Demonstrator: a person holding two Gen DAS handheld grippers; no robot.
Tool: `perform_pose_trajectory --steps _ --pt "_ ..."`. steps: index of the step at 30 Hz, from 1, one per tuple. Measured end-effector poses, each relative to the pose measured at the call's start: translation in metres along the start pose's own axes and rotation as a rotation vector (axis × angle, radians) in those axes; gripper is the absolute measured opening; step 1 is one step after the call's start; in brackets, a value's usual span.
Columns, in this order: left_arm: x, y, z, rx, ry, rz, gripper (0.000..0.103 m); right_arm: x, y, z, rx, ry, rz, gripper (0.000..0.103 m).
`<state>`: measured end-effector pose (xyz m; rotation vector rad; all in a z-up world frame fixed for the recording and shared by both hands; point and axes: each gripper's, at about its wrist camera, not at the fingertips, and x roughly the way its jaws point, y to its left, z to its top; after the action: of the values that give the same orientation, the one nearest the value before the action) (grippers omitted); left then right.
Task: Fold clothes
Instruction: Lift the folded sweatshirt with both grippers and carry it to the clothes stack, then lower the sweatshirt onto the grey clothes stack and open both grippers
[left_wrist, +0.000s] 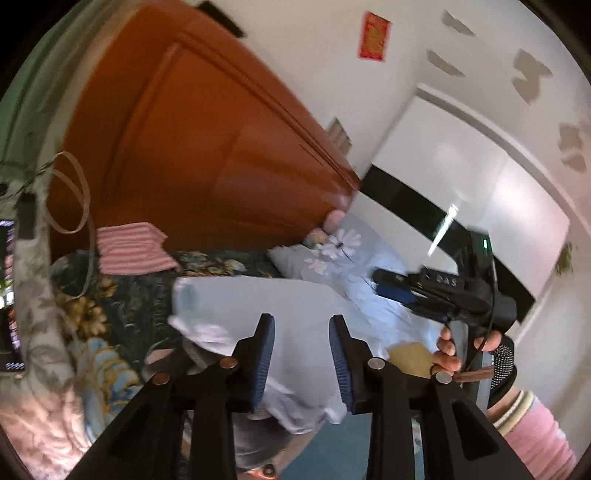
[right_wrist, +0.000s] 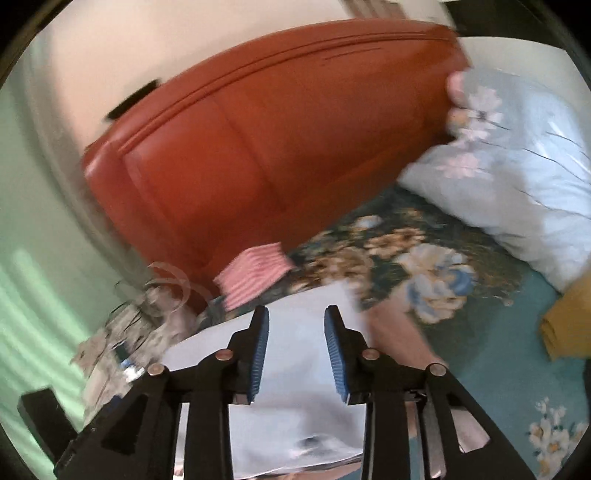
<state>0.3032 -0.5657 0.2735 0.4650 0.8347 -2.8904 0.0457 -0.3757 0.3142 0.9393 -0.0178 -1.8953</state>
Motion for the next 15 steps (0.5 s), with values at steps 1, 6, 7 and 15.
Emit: perform_pose_trajectory --steps 1,6,7,15 --pt "0.006 -0.005 -0.004 0.018 0.014 0.008 0.035 0.004 0.013 -0.005 -0.045 0.023 0.015 0.041" --pt "0.021 -0.002 -0.016 0.030 0.054 0.013 0.035 0.021 0.047 -0.045 -0.259 0.116 -0.003 0.042" --pt "0.023 0.000 -0.019 0.028 0.060 0.013 0.035 0.024 0.048 -0.053 -0.286 0.126 -0.016 0.042" --pt "0.037 0.013 -0.036 0.012 0.100 0.005 0.035 0.051 0.007 -0.068 -0.197 0.157 -0.133 0.042"
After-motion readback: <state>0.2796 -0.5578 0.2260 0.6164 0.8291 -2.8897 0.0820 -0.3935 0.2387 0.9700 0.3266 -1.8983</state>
